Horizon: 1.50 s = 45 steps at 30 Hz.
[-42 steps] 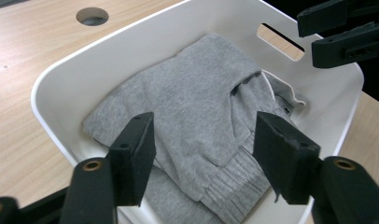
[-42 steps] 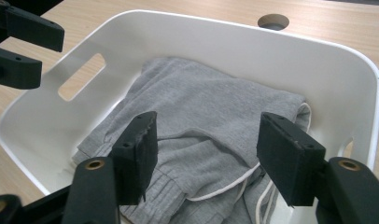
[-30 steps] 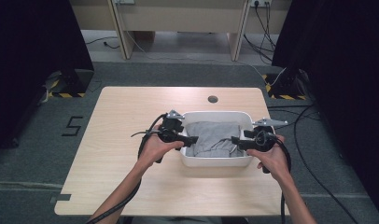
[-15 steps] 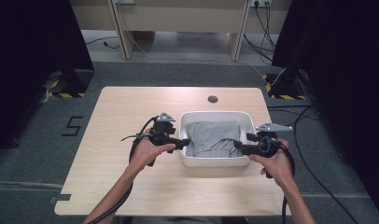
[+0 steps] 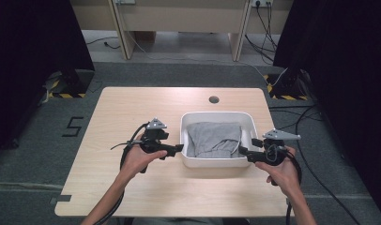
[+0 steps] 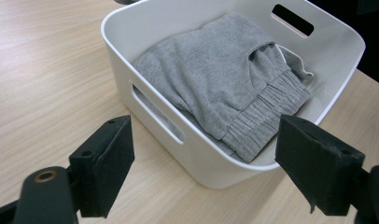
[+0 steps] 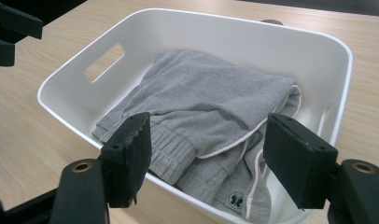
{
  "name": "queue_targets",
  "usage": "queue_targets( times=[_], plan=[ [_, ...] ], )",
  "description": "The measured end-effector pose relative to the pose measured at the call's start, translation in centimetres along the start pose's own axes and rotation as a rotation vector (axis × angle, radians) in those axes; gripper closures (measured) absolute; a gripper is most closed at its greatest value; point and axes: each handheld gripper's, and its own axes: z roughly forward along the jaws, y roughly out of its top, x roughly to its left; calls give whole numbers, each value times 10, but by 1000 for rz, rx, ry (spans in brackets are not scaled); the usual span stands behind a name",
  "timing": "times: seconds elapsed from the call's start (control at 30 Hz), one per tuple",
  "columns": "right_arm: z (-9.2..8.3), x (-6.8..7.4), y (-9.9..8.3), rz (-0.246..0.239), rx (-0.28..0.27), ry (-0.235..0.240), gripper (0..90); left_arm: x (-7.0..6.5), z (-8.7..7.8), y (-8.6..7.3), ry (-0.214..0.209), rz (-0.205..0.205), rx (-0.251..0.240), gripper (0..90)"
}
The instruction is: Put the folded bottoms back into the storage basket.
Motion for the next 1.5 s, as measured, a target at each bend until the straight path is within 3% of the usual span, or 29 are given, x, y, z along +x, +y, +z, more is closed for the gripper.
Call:
queue_targets(
  times=[0.23,0.5,1.03,1.5],
  plan=[
    [-9,3,-7,1,-18,7,294,4,-9,-11,4,-6,-7,186],
    [-14,7,-22,-9,-28,-17,284,10,-14,-25,18,-19,0,185],
    [-21,8,-43,-1,-17,-28,284,19,-23,-55,36,-47,-7,184],
    [-32,2,-70,26,-7,-48,276,25,-30,-95,59,-82,11,184]
  ],
)
